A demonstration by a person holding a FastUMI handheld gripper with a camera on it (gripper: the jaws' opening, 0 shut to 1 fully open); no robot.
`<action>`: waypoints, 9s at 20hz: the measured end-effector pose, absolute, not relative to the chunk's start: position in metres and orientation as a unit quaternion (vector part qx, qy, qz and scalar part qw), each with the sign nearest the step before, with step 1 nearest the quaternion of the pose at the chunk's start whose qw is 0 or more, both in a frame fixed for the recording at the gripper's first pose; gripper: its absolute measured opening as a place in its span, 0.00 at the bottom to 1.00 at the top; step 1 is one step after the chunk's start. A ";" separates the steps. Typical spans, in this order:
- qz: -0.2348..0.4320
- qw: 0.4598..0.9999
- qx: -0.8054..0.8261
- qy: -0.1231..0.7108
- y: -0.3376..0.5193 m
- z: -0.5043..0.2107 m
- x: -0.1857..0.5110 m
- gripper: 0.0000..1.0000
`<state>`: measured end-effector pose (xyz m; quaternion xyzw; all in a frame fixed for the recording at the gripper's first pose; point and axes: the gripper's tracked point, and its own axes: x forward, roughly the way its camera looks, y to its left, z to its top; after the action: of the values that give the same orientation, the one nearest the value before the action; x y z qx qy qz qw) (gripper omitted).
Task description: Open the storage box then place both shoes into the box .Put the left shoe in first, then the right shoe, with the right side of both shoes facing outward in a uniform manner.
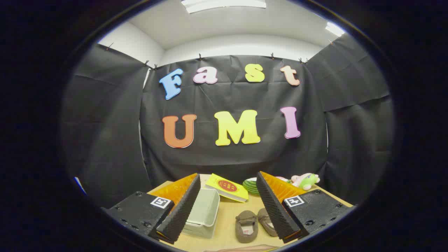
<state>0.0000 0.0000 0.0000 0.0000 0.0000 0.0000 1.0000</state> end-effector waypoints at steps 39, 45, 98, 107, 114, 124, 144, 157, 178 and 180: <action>0.353 0.739 0.386 0.424 0.037 -0.221 0.184 0.97; 0.367 0.685 0.446 0.444 0.045 -0.237 0.195 0.96; 0.363 0.804 0.224 0.414 0.307 -0.049 0.141 1.00; 0.272 0.815 0.184 0.478 0.232 -0.093 0.114 1.00; 0.202 0.834 0.102 0.504 0.129 -0.138 0.091 1.00; 0.103 0.827 0.048 0.551 -0.029 -0.209 0.066 0.96; 0.031 0.758 0.108 0.642 -0.104 -0.353 0.104 0.06; 0.058 0.813 0.113 0.568 -0.046 -0.203 0.112 0.06; 0.076 0.798 0.191 0.567 0.183 -0.243 0.163 0.06; 0.071 0.803 0.170 0.567 0.188 -0.253 0.164 0.06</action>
<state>0.1643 0.1879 -0.2525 0.1705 0.5665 0.0711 0.8031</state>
